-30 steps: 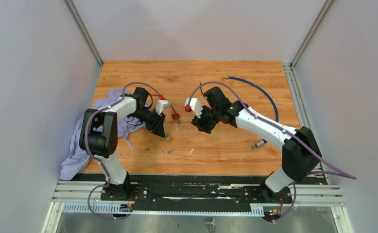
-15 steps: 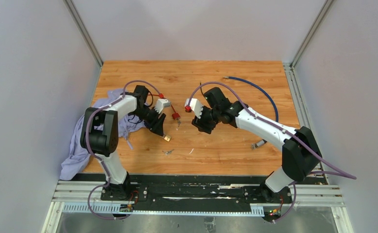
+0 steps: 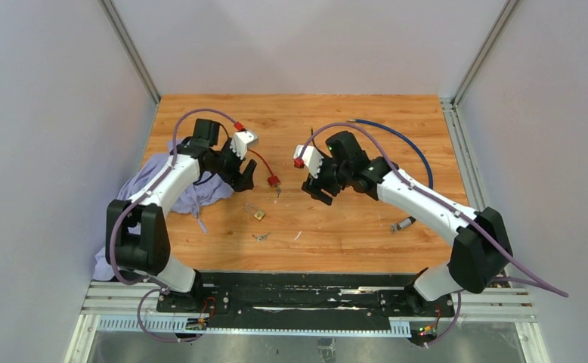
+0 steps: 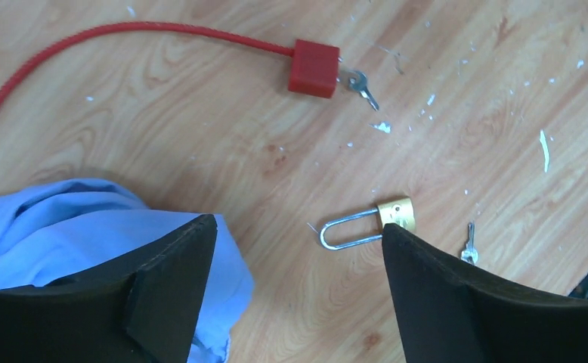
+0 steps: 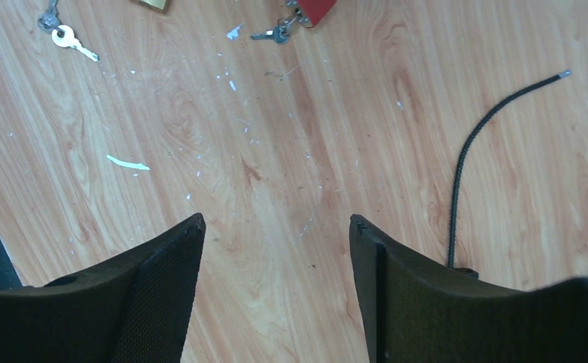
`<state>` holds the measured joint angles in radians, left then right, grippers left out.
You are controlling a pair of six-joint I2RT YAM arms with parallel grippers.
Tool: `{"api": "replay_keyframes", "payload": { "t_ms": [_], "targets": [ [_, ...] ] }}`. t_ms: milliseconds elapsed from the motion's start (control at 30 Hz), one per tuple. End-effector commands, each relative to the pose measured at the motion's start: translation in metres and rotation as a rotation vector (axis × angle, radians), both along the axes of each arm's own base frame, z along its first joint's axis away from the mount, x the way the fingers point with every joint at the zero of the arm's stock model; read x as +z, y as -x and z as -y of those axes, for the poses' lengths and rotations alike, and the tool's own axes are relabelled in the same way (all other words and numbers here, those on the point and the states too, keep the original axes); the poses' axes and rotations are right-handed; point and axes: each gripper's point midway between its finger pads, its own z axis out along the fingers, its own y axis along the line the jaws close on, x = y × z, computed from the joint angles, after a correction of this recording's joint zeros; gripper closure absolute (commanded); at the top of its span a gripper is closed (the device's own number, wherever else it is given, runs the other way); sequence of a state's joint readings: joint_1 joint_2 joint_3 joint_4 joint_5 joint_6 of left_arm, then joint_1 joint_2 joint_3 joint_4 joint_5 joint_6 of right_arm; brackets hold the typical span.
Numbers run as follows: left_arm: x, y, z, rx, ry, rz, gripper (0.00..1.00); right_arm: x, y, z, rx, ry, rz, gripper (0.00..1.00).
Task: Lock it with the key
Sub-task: Place the lock at the center of the board, then move the lock to the center of the board.
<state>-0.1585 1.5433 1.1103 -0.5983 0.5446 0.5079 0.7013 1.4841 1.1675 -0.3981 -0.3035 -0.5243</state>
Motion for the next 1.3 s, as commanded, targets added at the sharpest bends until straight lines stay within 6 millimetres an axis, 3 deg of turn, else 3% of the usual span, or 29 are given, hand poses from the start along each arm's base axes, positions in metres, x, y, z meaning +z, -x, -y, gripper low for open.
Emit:
{"api": "replay_keyframes", "payload": {
  "t_ms": [0, 67, 367, 533, 733, 1033, 1267],
  "targets": [
    [0.022, -0.024, -0.004, 0.082, 0.015, 0.14, 0.09, 0.015, -0.014, 0.017, -0.066, -0.018, 0.053, 0.31],
    [0.03, -0.029, -0.004, 0.096, 0.026, 0.174, 0.01, 0.021, -0.019, 0.023, -0.09, -0.027, 0.063, 0.3],
    [0.049, -0.039, 0.004, 0.055, 0.058, 0.222, 0.02, 0.061, -0.046, 0.07, -0.254, -0.037, 0.191, 0.29],
    [0.05, -0.044, 0.016, -0.004, 0.084, 0.203, 0.02, 0.067, -0.045, 0.093, -0.318, -0.008, 0.228, 0.29],
    [0.029, -0.051, 0.033, -0.011, 0.055, 0.12, 0.0, 0.058, -0.029, 0.101, -0.341, -0.031, 0.173, 0.29],
    [-0.009, -0.07, 0.062, 0.039, 0.088, -0.014, 0.15, 0.04, -0.029, 0.107, -0.358, -0.028, 0.116, 0.29],
    [-0.044, -0.066, 0.08, 0.053, 0.084, -0.136, 0.26, 0.031, -0.028, 0.109, -0.358, -0.027, 0.088, 0.29]
  ]
}}
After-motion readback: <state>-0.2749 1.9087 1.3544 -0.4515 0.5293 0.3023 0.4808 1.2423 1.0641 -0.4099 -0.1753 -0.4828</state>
